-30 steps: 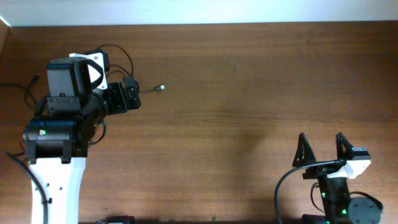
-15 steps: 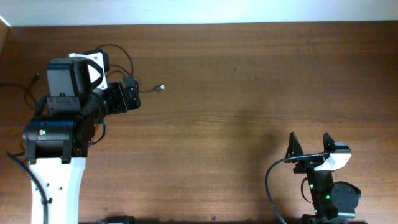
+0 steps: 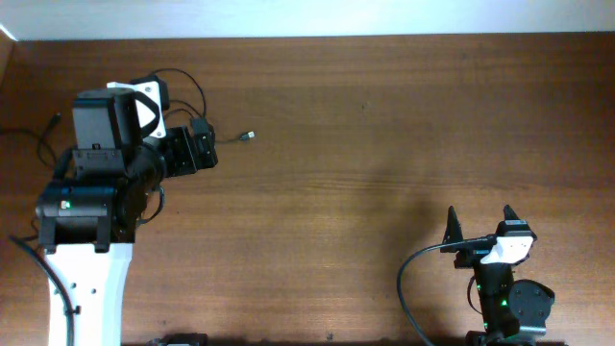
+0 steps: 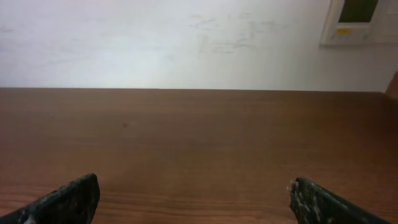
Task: Untangle cables
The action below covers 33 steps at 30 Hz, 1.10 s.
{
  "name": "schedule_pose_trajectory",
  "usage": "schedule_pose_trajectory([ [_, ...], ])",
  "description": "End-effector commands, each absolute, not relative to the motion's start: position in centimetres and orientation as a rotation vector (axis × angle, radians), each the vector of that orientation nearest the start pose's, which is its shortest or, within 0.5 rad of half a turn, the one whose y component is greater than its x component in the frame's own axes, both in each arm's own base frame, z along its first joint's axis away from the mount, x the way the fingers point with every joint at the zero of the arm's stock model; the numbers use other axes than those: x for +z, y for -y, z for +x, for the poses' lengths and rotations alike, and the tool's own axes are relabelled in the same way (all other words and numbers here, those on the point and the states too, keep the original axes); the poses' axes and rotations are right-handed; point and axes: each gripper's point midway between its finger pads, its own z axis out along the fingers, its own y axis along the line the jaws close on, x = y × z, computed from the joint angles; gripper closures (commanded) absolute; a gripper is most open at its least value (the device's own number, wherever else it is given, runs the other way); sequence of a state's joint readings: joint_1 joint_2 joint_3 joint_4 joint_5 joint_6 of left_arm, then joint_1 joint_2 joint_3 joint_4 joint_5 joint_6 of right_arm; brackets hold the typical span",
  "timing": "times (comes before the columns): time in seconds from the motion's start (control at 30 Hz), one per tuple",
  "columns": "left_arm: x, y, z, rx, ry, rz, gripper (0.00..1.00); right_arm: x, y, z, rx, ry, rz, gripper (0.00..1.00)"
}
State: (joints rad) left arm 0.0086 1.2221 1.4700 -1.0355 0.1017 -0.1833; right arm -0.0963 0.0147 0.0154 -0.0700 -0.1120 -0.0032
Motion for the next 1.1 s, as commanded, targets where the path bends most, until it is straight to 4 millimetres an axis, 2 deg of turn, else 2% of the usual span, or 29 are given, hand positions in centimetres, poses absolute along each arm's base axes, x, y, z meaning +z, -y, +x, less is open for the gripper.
schedule_pose_trajectory([
  [0.0,30.9,1.6,32.6,-0.210,-2.349,-0.161,0.01,15.7,1.1,24.6,-0.033,-1.643,0.005,0.02],
  [0.63,30.9,1.6,32.5,-0.210,-2.348,-0.160,0.01,15.7,1.3,24.6,-0.042,-1.642,0.015,0.02],
  [0.67,31.6,1.6,32.0,-0.210,-2.325,-0.157,0.01,15.7,1.3,24.6,-0.042,-1.642,0.015,0.02],
  [0.77,35.5,1.8,28.9,-0.216,-2.189,-0.131,0.01,15.7,1.3,24.6,-0.042,-1.642,0.015,0.02],
  [0.8,37.2,1.8,27.1,-0.213,-2.125,-0.122,0.01,15.7,1.3,24.6,-0.042,-1.642,0.015,0.02],
  [0.83,38.3,0.8,23.5,-0.147,-2.070,-0.137,0.01,15.7,1.3,24.6,-0.042,-1.642,0.015,0.02],
  [0.93,37.9,0.8,18.4,-0.156,-2.003,-0.137,0.01,15.7,1.3,24.6,-0.042,-1.642,0.015,0.01],
  [0.97,36.9,0.8,17.0,-0.154,-1.971,-0.134,0.01,15.7,1.3,24.6,-0.042,-1.642,0.015,0.02],
  [1.0,35.4,0.8,15.9,-0.156,-1.922,-0.128,0.01,15.7,1.3,24.6,-0.042,-1.642,0.015,0.02],
  [1.07,33.6,1.3,15.4,-0.183,-1.838,-0.100,0.01,15.7,1.3,24.6,-0.042,-1.642,0.015,0.01],
])
